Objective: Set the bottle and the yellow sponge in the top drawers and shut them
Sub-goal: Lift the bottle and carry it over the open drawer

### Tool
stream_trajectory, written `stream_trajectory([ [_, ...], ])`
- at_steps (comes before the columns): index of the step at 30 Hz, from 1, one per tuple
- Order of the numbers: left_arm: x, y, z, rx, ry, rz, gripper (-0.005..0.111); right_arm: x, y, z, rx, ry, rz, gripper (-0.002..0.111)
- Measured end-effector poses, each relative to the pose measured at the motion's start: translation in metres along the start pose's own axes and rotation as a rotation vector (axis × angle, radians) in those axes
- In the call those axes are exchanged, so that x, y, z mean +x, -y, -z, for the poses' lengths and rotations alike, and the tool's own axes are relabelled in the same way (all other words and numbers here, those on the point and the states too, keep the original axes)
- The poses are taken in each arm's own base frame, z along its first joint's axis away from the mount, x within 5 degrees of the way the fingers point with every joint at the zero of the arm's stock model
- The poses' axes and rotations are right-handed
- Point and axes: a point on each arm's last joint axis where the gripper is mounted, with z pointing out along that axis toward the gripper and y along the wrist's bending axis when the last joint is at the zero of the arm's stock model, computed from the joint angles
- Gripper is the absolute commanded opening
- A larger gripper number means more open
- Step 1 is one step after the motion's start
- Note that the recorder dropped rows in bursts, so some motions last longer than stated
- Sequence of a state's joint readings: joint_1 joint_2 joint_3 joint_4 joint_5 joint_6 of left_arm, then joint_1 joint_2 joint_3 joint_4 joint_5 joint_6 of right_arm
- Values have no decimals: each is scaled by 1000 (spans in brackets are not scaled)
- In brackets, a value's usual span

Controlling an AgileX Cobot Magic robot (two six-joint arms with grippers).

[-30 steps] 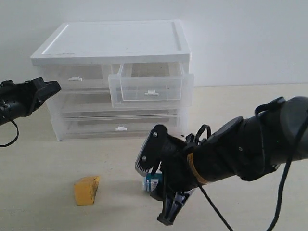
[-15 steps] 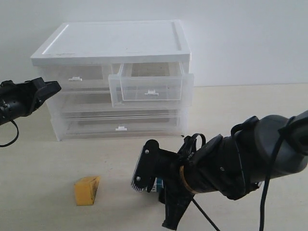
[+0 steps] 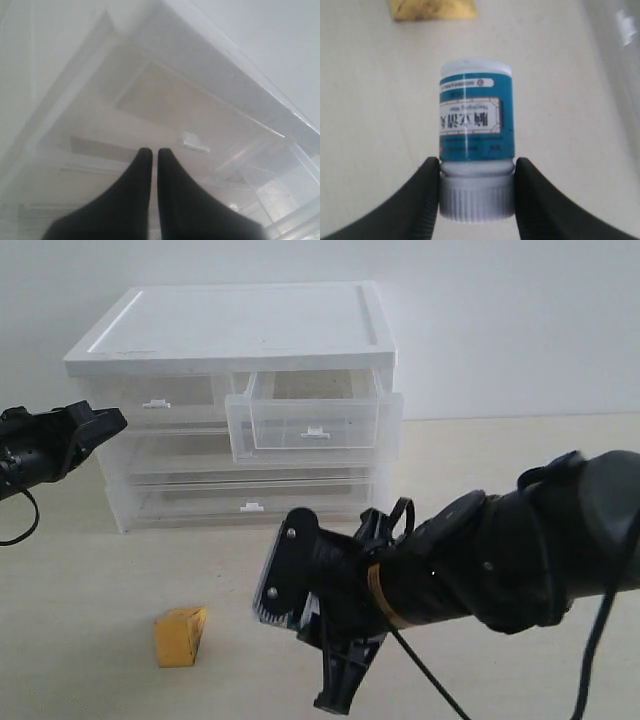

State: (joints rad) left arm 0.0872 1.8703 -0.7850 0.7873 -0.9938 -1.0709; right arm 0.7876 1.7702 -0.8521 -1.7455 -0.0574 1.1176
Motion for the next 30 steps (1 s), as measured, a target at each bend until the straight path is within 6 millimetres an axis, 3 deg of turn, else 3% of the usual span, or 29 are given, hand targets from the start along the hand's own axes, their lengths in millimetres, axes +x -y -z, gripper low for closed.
stream_trajectory([
  [9, 0, 0, 0, 0, 0, 0, 4, -48, 28, 88, 178, 255, 16, 0],
  [10, 0, 0, 0, 0, 0, 0, 4, -58, 41, 109, 285, 289, 37, 0],
  [12, 0, 0, 0, 0, 0, 0, 4, -68, 63, 132, 474, 278, 66, 0],
  [14, 0, 0, 0, 0, 0, 0, 4, -75, 80, 142, 611, 238, 108, 0],
  [17, 0, 0, 0, 0, 0, 0, 4, -81, 88, 138, 658, 199, 177, 0],
  [24, 1, 0, 0, 4, -7, -5, 4, -74, 105, 81, 724, -83, 397, 0],
  [30, 1, 0, 0, 4, -7, -5, 4, -74, 101, 72, 674, -66, 426, 0],
])
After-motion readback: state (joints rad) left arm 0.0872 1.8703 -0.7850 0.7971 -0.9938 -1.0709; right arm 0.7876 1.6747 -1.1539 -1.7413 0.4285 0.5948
